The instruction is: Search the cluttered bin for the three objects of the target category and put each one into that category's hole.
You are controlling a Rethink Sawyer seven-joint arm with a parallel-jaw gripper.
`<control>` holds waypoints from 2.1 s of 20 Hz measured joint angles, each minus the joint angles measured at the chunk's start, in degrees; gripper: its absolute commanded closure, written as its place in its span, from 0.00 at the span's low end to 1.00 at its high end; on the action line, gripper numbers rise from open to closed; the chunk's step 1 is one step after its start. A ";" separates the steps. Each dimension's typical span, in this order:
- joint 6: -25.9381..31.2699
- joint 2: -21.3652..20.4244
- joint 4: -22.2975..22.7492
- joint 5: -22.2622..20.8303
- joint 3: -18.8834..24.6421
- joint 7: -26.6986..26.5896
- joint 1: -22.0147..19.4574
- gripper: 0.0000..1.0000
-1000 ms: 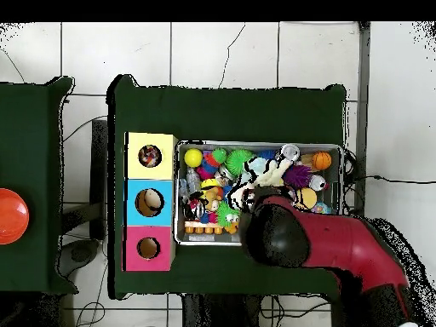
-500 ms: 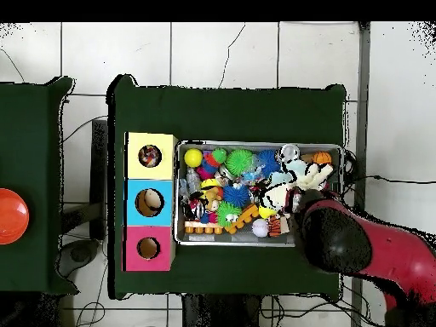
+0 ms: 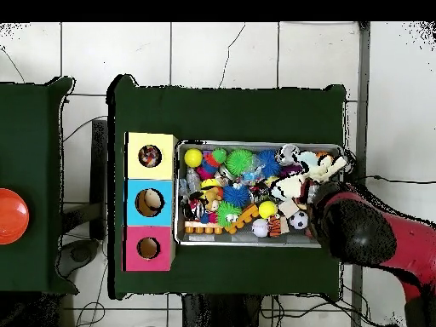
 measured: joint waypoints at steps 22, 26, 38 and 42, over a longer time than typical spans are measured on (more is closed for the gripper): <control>0.00 1.43 -0.31 -3.97 3.44 0.00 0.01 0.00; 0.00 1.43 -0.31 -4.05 3.49 0.00 0.04 0.00; 0.00 1.42 -0.31 -4.31 3.91 0.00 0.06 0.00; 0.00 1.43 -0.32 -4.43 3.95 0.00 0.41 0.00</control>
